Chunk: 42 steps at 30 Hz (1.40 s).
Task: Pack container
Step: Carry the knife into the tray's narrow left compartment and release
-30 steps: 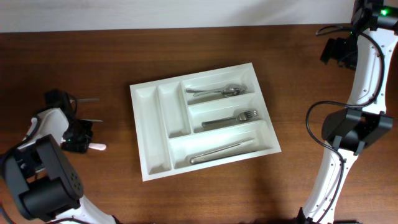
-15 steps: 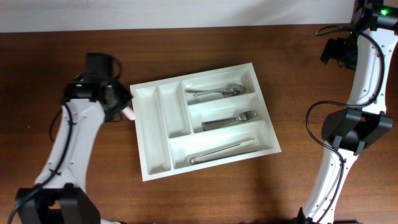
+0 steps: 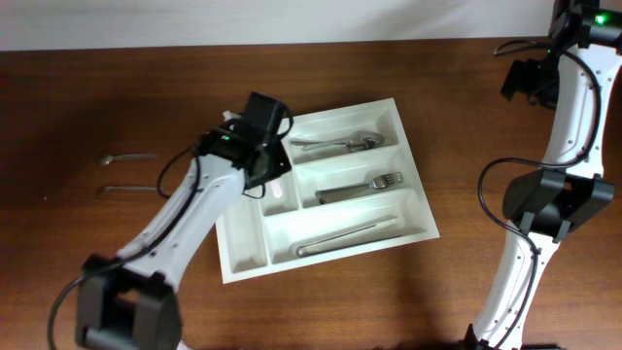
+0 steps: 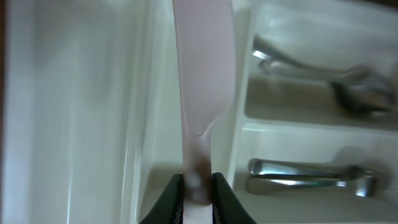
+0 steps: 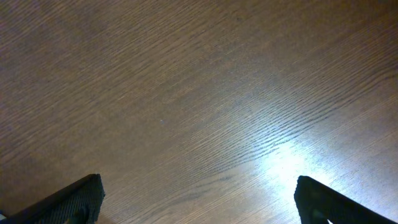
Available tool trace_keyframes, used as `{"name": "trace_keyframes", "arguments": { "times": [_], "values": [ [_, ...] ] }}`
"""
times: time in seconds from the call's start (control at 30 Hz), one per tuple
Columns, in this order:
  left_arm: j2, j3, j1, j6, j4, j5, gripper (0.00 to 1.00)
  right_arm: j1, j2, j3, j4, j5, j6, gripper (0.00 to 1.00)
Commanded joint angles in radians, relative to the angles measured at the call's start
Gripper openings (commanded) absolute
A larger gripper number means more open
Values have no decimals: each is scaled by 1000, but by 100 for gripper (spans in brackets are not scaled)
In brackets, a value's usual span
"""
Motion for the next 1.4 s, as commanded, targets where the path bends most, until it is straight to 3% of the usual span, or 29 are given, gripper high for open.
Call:
{"name": "trace_keyframes", "arguments": {
  "times": [0.0, 0.07, 0.13, 0.27, 0.47, 0.53, 0.63, 0.77, 0.87, 1.1, 1.37],
  "values": [
    [72, 8, -4, 21, 10, -19, 3, 5, 8, -2, 0, 16, -7, 99],
    [94, 8, -4, 21, 12, -19, 3, 5, 8, -2, 0, 16, -7, 99],
    [113, 8, -4, 28, 16, -19, 10, 5, 8, -2, 0, 16, -7, 99],
    [121, 9, -4, 43, 34, -18, 42, 5, 8, -2, 0, 16, -7, 99],
    [121, 108, -3, 163, 8, -12, 92, 5, 8, -2, 0, 16, -7, 99],
    [121, 190, 4, 163, -55, -13, 99, 5, 8, -2, 0, 16, -7, 99],
    [119, 316, 45, 134, -190, -43, 99, 5, 8, -2, 0, 16, -7, 99],
    [117, 397, 183, -278, -449, -184, 99, 5, 8, -2, 0, 16, -7, 99],
    [123, 379, 337, -503, -550, -109, 99, 5, 8, -2, 0, 16, -7, 99],
    [148, 310, 556, -531, -390, -52, 99, 5, 8, -2, 0, 16, -7, 99],
    [297, 310, 662, -535, -362, -10, 99, 5, 8, -2, 0, 16, -7, 99]
  ]
}}
